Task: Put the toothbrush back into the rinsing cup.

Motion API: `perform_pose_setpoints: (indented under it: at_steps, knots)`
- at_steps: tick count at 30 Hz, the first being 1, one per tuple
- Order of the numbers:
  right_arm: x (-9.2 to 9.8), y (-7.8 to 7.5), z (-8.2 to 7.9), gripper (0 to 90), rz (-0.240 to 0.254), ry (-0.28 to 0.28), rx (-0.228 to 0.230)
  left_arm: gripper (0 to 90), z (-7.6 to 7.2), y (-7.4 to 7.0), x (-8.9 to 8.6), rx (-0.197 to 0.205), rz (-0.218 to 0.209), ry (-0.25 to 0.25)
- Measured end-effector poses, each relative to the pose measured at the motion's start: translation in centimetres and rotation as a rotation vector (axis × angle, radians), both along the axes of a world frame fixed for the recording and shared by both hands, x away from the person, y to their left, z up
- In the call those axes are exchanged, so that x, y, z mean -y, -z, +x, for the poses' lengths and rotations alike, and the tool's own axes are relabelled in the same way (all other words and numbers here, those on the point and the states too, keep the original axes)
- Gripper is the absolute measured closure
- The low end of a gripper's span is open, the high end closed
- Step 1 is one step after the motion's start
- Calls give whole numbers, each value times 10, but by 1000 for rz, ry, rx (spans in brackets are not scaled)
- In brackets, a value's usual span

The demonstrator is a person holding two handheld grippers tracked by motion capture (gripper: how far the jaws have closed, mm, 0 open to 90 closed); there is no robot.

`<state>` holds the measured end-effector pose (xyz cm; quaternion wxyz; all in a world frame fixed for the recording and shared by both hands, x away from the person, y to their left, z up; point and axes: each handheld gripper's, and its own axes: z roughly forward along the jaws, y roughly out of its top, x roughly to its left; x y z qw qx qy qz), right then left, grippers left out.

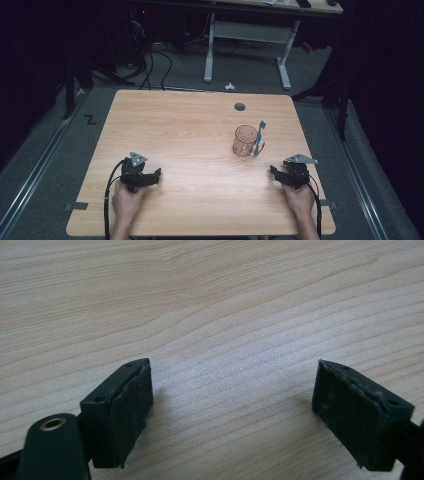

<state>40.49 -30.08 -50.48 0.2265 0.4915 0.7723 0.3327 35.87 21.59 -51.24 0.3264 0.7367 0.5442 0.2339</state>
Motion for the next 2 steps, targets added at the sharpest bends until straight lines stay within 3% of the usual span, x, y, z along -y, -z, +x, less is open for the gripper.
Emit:
perform_pose_setpoints:
  at_steps: [2]
  knots:
    - [0, 0, 0, 387, 0, 0, 0, 171, 0, 0, 0, 0, 0, 0]
